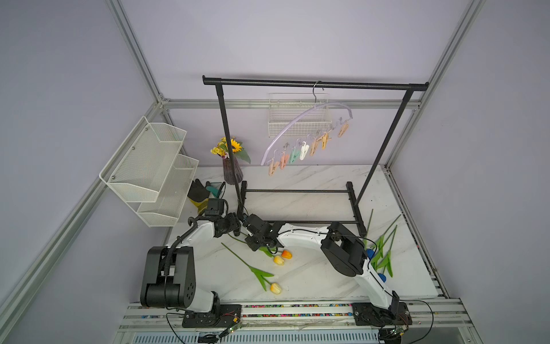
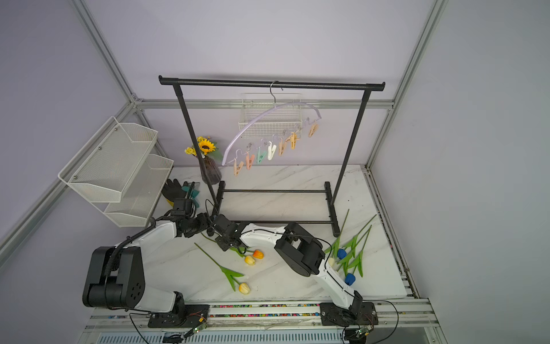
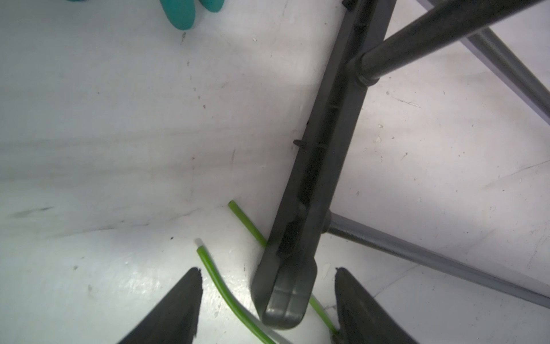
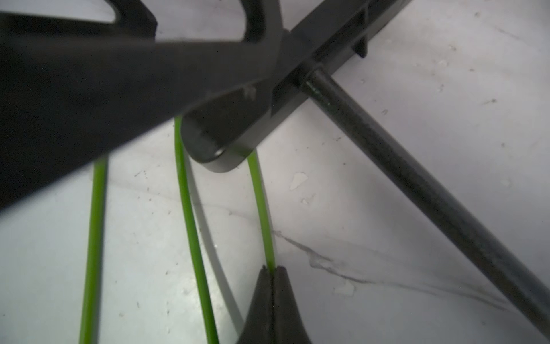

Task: Dry the flowers on a clothes hanger
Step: Pick up the flower at the center of the board.

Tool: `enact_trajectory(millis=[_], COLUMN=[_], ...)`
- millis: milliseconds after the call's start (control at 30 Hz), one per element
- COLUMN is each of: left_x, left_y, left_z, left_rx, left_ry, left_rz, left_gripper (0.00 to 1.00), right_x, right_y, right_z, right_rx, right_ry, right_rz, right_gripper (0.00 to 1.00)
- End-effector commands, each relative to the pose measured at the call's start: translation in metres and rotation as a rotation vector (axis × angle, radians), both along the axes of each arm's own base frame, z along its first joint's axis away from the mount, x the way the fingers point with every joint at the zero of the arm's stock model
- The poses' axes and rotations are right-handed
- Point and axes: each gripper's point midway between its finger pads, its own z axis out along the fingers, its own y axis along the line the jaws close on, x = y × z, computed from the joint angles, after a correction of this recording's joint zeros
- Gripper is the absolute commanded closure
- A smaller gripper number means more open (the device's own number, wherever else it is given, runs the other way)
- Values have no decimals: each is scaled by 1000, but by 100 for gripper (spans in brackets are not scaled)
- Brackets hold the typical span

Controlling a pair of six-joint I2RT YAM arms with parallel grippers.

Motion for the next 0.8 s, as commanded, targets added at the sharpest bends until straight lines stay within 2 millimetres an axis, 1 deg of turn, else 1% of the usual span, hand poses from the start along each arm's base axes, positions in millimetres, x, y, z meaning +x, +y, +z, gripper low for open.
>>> enact_trajectory(millis=[0, 67, 167, 233, 333, 433, 567, 667, 767], left_x=[60, 72, 91, 103, 117, 127, 137, 141, 144], left_y=[-27, -29, -36, -45, -60, -69, -57, -53, -46], left_z=[66, 76, 93, 108, 128, 142, 147, 150, 151], left_rx=[-75, -72, -89, -100, -90, -73, -29, -10, 14], left_ry=[-276, -316, -378, -425, -492, -543, -555, -569, -557], left_rz=[-94, -112, -143, -178, -228, -247, -180, -160, -144], left_gripper=[24, 21, 19, 19, 17, 15, 14, 14, 14], right_x=[-48, -49, -50, -49, -50, -51, -52, -50, -45], right_y=[8, 7, 6, 6, 6, 6, 5, 0, -10], right_z=[-12, -10, -8, -5, -4, -3, -3, -1, 4], right_rx=[-47, -45, -44, -38, -36, -32, -36, -40, -41], right_ry=[44, 40, 38, 37, 35, 39, 39, 35, 30], right_rz=[210, 213, 220, 223, 229, 231, 230, 216, 195], right_gripper=[100, 100, 100, 100, 100, 100, 100, 100, 100])
